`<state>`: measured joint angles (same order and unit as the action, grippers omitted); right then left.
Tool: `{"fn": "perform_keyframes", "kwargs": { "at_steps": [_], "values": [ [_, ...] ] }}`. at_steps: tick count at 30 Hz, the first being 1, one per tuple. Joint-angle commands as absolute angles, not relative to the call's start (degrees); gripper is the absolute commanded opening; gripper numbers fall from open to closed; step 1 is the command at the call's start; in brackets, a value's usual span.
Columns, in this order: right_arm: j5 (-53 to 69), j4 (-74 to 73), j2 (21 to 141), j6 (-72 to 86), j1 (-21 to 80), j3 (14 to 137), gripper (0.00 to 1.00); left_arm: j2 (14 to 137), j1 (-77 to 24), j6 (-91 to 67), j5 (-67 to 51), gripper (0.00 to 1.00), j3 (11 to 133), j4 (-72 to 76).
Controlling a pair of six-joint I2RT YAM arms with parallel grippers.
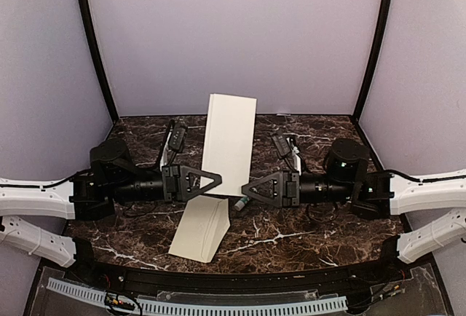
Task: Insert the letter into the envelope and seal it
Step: Fold the letter.
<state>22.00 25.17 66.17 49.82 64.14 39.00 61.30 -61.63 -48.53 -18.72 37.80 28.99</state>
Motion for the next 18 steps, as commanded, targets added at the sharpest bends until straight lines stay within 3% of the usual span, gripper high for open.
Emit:
{"fn": "perform_keyframes", "kwargs": {
  "at_steps": [1,4,9,18],
  "values": [
    [15.07,14.34,60.12,45.62,64.09,41.00,0.64,57.80,-61.38,-46.04,-17.56,0.00,37.67,21.90],
    [12.41,7.08,55.59,43.41,61.60,41.17,0.81,56.11,-60.85,-44.89,-19.10,0.00,37.41,14.79],
    [15.13,-4.88,50.78,38.20,55.04,45.27,0.95,54.67,-60.78,-39.66,-22.40,0.00,37.80,3.82],
    [27.34,-19.89,56.96,27.85,53.48,58.38,0.98,60.94,-63.06,-29.29,-34.21,0.00,46.02,-12.02]
  ]
}}
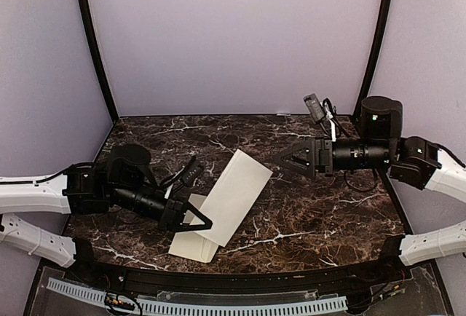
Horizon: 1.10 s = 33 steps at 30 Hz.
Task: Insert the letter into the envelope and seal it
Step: Fold the letter.
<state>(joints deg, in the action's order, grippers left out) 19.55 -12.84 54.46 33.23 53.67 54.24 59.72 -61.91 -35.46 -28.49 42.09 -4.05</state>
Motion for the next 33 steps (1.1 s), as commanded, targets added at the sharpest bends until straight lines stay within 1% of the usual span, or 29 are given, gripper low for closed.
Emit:
{"fn": "perform_keyframes", "kwargs": {
  "at_steps": [1,4,9,11,13,15,18,20,22,24,29,30,31,33],
  "values": [
    [28.95,-20.31,57.62,27.44,53.44,58.79,0.98,61.14,-63.34,-29.10,-35.10,0.00,46.46,-12.03],
    [32.67,-21.22,58.54,26.39,53.52,58.88,0.98,62.18,-63.69,-28.42,-36.66,0.00,46.89,-11.41],
    [35.00,-21.58,59.70,25.22,53.52,57.25,0.98,64.42,-64.50,-27.87,-39.34,0.00,47.96,-11.55],
    [36.38,-20.80,60.70,24.97,53.53,57.06,0.95,65.50,-64.99,-27.91,-39.76,0.00,48.03,-10.99],
    [37.09,-19.87,61.83,24.81,53.53,57.00,0.90,66.18,-65.37,-27.84,-40.10,0.00,48.21,-10.40],
    [37.34,-19.40,63.10,24.74,53.51,57.03,0.80,66.52,-65.47,-28.13,-40.38,0.00,48.21,-8.99],
    [39.22,-18.49,65.25,24.44,53.53,57.01,0.58,66.66,-65.52,-29.42,-41.84,0.00,47.73,-5.57],
    [41.62,-16.11,66.11,25.18,53.53,56.37,0.47,66.82,-65.56,-29.89,-42.20,0.00,47.65,-4.42],
    [42.75,-14.40,66.17,25.96,53.53,55.72,0.32,67.14,-65.57,-30.03,-42.24,0.00,47.59,-4.16],
    [43.20,-13.51,66.10,26.35,53.53,55.53,0.24,67.35,-65.57,-30.32,-42.56,0.00,47.18,-3.52],
    [44.58,-11.26,65.58,27.17,53.46,55.31,0.20,67.24,-65.57,-31.78,-43.40,0.00,46.17,-0.77],
    [44.90,-10.95,65.57,27.30,53.45,55.15,0.13,67.24,-65.57,-31.84,-43.41,0.00,46.15,-0.69],
    [45.13,-10.89,65.62,27.41,53.46,55.08,0.01,67.15,-65.57,-31.89,-43.31,0.00,46.15,-0.57],
    [44.30,-11.92,65.54,27.10,53.52,55.28,0.00,67.04,-65.57,-32.13,-41.98,0.02,46.29,-0.52]
  ]
}}
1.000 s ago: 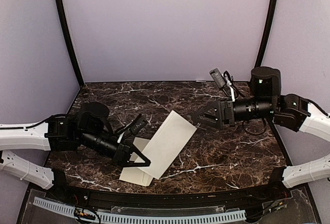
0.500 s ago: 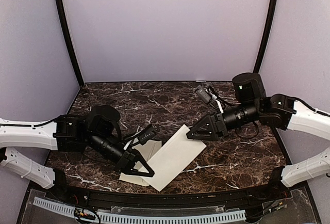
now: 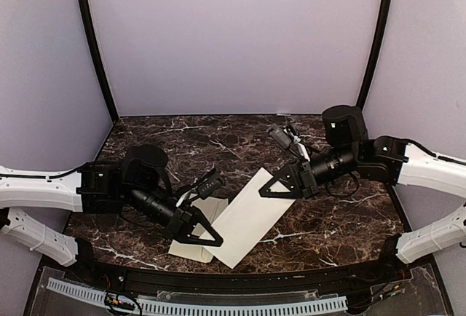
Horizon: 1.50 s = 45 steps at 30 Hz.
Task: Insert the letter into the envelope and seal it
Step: Fold the letter.
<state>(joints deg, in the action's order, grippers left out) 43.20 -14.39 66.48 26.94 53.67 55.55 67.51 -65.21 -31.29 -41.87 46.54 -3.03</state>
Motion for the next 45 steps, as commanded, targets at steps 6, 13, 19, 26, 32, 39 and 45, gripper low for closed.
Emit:
{"fn": "perform_keyframes", "kwargs": {
  "at_steps": [6,13,19,26,32,39,45],
  "values": [
    [34.28,-10.38,61.01,29.54,53.49,54.88,0.00,62.13,-65.49,-34.13,-26.04,0.67,45.36,0.80],
    [21.61,16.76,51.76,43.20,53.59,43.57,0.00,52.95,-65.48,-41.78,-7.29,0.84,37.95,18.23],
    [17.33,28.88,53.68,44.39,55.06,42.96,0.00,53.73,-65.48,-43.93,-7.07,0.86,38.09,26.54],
    [17.30,33.22,57.86,44.01,57.53,44.73,0.00,57.92,-65.48,-46.02,-9.85,0.86,40.19,30.13],
    [16.28,35.05,57.74,45.33,57.87,42.98,0.00,58.71,-65.48,-48.59,-8.93,0.73,38.54,38.01],
    [16.13,33.53,57.84,45.35,57.84,42.98,0.00,58.87,-65.48,-49.35,-7.74,0.43,37.81,39.38],
    [16.13,31.33,58.03,45.57,57.87,42.90,0.00,58.25,-65.46,-49.75,-6.51,0.07,37.40,38.31]
  ]
}}
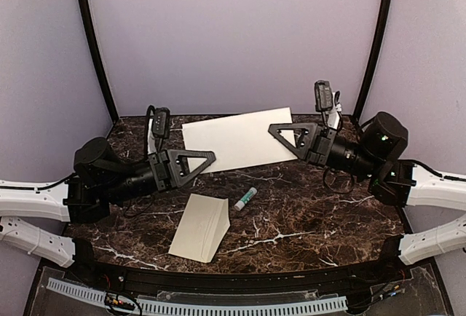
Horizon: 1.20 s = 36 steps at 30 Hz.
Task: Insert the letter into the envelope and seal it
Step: Fold the letter.
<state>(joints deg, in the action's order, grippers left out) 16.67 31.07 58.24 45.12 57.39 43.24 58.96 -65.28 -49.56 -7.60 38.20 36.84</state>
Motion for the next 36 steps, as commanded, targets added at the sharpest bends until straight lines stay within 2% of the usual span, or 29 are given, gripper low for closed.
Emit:
{"fn": "perform_keyframes", "kwargs": {
  "at_steps": [1,2,3,8,10,14,19,23,31,36],
  "values": [
    [16.18,30.83,57.94,45.69,57.91,42.81,0.00,58.26,-65.43,-49.68,-6.42,0.03,37.50,37.09],
    [16.36,29.95,57.77,45.78,57.90,42.74,0.02,58.20,-65.41,-49.62,-6.37,0.00,37.56,35.73],
    [16.49,29.13,57.47,45.72,57.92,42.67,0.10,58.15,-65.46,-49.55,-6.38,0.00,37.60,35.13],
    [13.17,22.14,53.87,45.22,57.79,41.35,0.63,55.79,-65.39,-49.94,-4.77,0.00,36.27,29.89],
    [10.04,15.83,52.50,44.24,57.79,42.16,0.75,55.03,-65.35,-49.99,-4.58,0.00,36.03,26.13],
    [4.74,-1.01,52.76,39.92,57.75,47.66,0.89,54.74,-64.49,-49.44,-8.70,0.00,36.50,19.48],
    [4.12,-15.09,54.65,34.02,56.61,54.04,0.96,55.13,-62.51,-46.40,-16.52,0.00,38.18,10.53],
    [10.44,-21.73,56.87,29.12,55.74,58.04,0.98,56.18,-61.64,-40.74,-23.37,0.00,40.51,4.07],
    [27.78,-20.97,62.91,26.85,56.62,60.71,0.98,61.00,-61.61,-33.69,-38.11,0.00,46.70,-5.16],
    [35.04,-16.27,65.66,28.22,59.19,59.83,0.91,63.37,-61.61,-31.63,-41.26,0.00,49.49,-7.20]
  ]
}}
